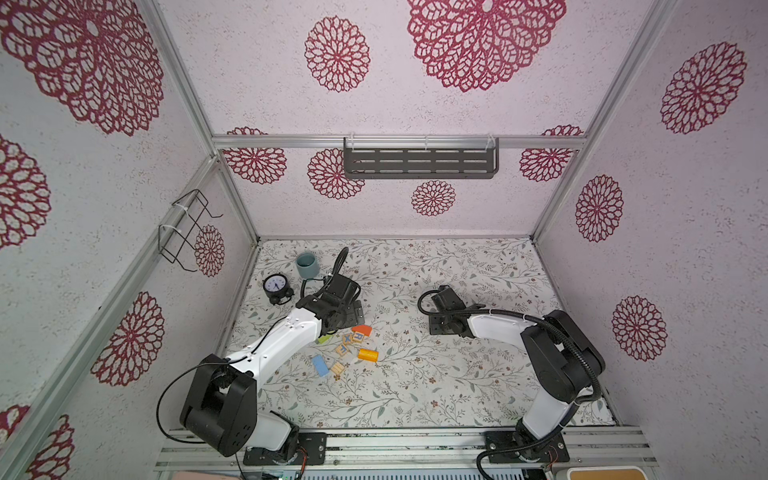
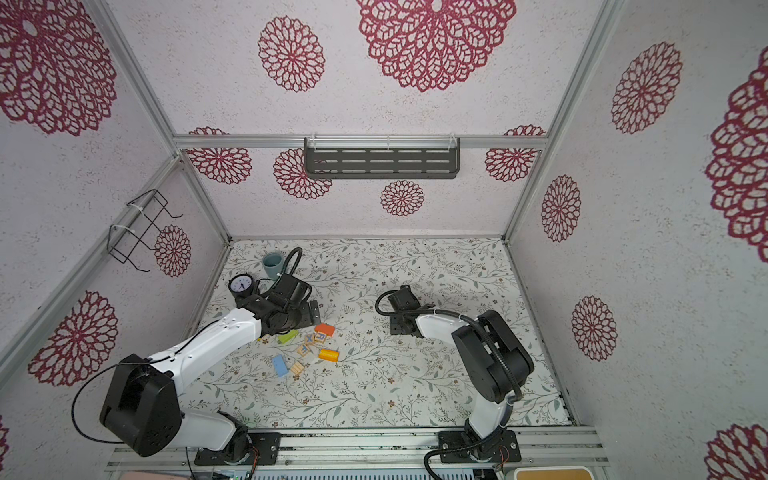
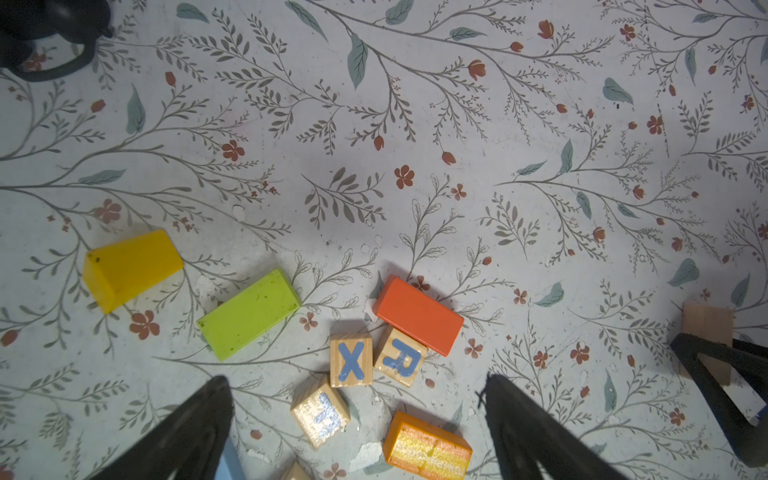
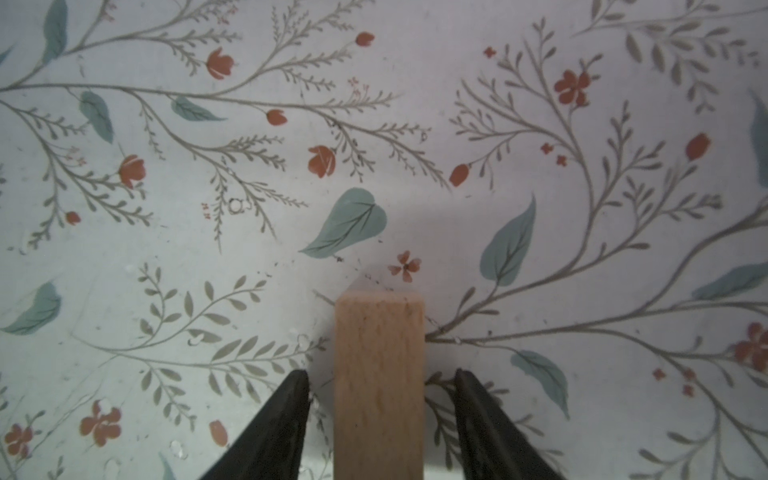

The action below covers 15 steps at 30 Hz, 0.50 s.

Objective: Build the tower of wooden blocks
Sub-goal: 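Carry the wooden block farther from the robot and lower it upright, then open the right gripper and move it back over the block pile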

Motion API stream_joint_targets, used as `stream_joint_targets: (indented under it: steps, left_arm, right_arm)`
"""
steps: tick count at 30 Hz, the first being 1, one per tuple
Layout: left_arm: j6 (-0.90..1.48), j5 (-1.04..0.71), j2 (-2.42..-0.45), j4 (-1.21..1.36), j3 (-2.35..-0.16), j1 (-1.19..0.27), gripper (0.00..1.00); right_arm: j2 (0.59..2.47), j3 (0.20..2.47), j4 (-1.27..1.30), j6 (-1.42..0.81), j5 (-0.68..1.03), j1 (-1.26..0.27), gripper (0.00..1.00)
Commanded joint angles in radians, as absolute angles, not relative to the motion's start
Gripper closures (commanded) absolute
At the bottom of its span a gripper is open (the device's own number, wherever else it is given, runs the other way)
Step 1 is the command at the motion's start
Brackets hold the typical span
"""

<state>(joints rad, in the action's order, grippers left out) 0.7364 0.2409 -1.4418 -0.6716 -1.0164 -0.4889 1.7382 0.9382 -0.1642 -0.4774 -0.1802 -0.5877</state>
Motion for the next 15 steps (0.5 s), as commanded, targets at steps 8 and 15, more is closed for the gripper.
stream_joint_targets:
  steps: [8,15]
  left_arm:
    - [0.758,0.328,-1.322,-0.731,-1.013,-0.485,0.03]
    - [0.808,0.354,-1.197,-0.770,-0.942,-0.467,0.03]
  right_arm:
    - [1.638,1.056,-0.313,-0.375,-0.149,-0.614,0.42]
    - [1.682,1.211,-0.406,-0.238,-0.055,-0.698,0.47]
